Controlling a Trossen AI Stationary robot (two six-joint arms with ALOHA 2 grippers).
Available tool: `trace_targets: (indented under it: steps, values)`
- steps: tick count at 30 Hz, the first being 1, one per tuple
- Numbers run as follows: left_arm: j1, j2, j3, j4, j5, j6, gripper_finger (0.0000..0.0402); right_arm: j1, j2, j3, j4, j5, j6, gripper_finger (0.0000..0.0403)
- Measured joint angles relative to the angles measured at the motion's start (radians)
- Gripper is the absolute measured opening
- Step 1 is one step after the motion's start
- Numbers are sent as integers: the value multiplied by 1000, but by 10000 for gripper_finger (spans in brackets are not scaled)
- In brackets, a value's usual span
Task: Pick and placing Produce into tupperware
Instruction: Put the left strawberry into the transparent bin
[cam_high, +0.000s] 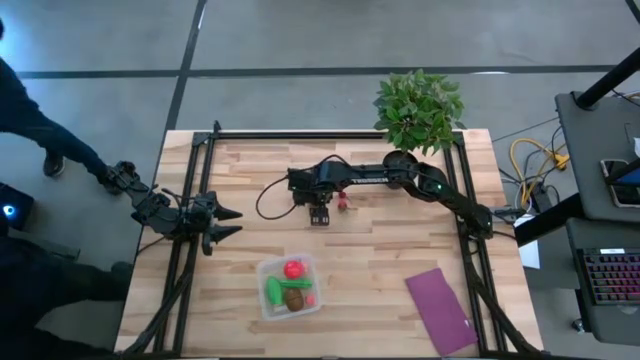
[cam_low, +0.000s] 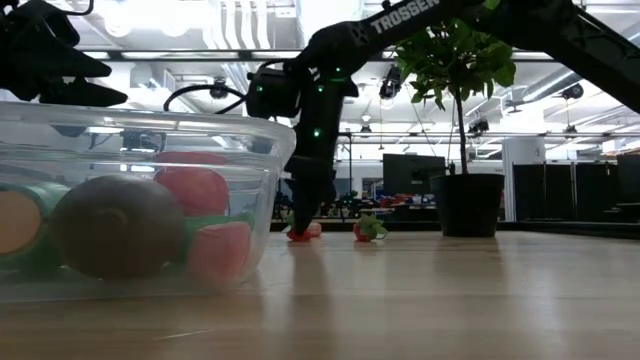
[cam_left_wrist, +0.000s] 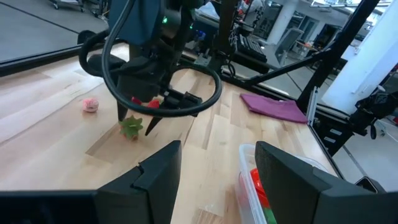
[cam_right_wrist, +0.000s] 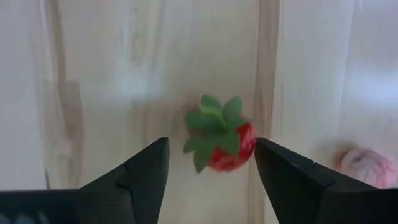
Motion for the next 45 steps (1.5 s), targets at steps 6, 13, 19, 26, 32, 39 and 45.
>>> trace_targets:
  steps: [6,13,19,26,32,39,45]
  values:
    - [0,0,0,0,0,0,192,-5,0,-21,61,6,-15,223]
    - [0,0,0,0,0,0,192,-9,0,-48,80,4,-7,203]
    - [0,0,0,0,0,0,192,-8,-4,-67,89,6,-7,156]
    - [0,0,0,0,0,0,192,-8,-3,-59,84,5,-7,139]
    - [0,0,0,0,0,0,192,-9,-2,-51,84,6,-7,148]
    - [0,0,0,0,0,0,192,-9,-5,-44,94,7,26,138]
    - [0,0,0,0,0,0,192,2,-41,-1,61,6,94,143]
